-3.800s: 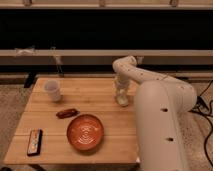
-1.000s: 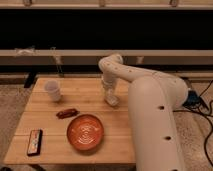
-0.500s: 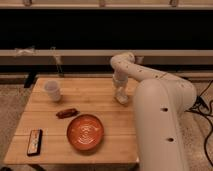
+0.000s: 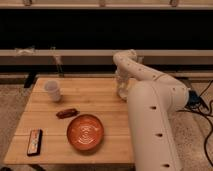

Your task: Wipe the white sponge on the table

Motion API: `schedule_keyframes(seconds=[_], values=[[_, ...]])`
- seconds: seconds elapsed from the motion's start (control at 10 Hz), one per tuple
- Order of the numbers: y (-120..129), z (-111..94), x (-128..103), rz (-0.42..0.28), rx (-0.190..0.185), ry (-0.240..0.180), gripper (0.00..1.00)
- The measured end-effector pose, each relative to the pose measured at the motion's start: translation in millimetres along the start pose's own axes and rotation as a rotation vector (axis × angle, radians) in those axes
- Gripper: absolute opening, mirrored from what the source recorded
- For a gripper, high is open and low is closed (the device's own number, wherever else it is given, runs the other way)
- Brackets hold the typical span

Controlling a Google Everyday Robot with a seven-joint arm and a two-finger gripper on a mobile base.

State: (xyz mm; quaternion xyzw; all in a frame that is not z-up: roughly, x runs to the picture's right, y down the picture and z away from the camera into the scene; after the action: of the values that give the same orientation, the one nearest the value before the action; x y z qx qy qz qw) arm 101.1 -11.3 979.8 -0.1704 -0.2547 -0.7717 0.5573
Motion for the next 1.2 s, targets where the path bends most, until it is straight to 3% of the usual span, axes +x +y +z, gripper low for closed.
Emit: schedule_keyframes(seconds=[0.3, 0.5, 0.7, 1.2], values=[[-35.5, 3.6, 27.3, -0.037, 0.023, 0.015, 0.00], [-51.2, 3.8, 28.3, -0.069, 0.033, 0.015, 0.00], [-76.6, 3.1, 22.0, -0.125, 0.045, 0.019, 0.00], [-132.7, -6.8, -19.4, -0.268, 0.081, 0.007, 0.00]])
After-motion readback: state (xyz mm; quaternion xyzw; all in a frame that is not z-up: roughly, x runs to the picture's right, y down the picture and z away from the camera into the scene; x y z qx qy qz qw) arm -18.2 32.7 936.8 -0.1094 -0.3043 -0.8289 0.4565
